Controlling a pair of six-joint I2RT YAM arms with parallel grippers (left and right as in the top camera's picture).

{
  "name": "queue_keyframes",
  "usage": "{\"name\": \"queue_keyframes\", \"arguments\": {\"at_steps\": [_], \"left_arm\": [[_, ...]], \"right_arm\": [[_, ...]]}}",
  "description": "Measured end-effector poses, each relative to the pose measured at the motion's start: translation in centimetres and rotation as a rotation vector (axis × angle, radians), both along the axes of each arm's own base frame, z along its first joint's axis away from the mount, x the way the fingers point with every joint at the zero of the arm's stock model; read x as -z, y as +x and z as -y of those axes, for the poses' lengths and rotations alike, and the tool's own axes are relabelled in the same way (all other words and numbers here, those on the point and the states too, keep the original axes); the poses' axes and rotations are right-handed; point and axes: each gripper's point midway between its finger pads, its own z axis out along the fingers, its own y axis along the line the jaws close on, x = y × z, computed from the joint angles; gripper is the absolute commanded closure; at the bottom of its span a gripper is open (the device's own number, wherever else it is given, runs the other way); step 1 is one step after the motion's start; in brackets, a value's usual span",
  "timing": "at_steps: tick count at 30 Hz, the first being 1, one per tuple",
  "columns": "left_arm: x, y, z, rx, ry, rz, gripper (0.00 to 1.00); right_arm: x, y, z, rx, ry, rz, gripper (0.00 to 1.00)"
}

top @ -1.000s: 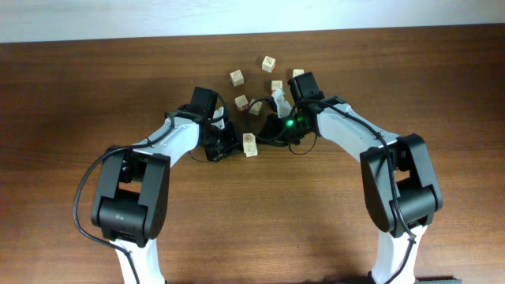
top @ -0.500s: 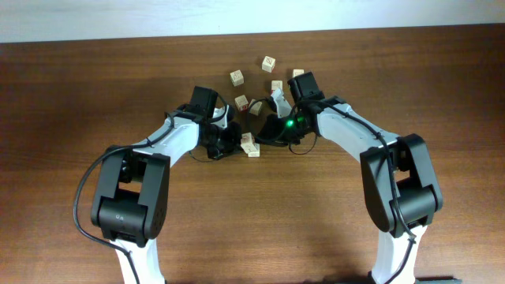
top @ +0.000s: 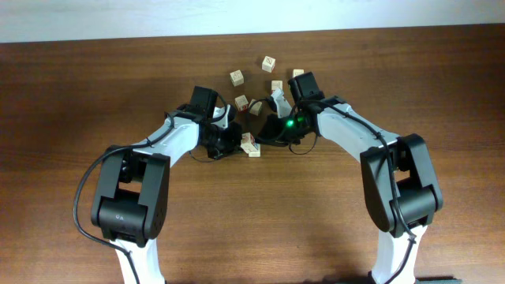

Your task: Rotate 3 blocks

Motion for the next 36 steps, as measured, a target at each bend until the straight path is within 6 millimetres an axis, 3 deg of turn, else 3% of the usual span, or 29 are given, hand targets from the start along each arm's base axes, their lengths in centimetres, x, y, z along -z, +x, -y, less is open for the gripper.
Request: {"name": "queue_keyframes", "arguments": {"at_steps": [14,19,24,31,36], "left_arm": [[-0.2,-0.2,0.0,0.033,0.003,0.011,1.0],[-1.0,-0.3,-0.3,0.059,0.039,-0.006,1.0],[-2.4,0.8,0.2,0.086,0.063,0.045,1.0],[-2.4,-0.1,1.4,0.128,0.073,0.047,1.0],[-2.2,-0.2,1.2,0.127,0.093,0.042,1.0]], "right_arm": [[0.2,1.1,3.3,0.061,-0.01,-0.021,0.96],[0.3,1.1,3.6,0.061,-0.014,-0.024,0.96],[0.4,1.1,3.7,0.062,-0.021,-0.024,0.95],[0.5,1.0,3.8,0.063,-0.029,-0.023,0.96],[0.5,1.1,3.8,0.058,-0.03,-0.018,0.96]]}}
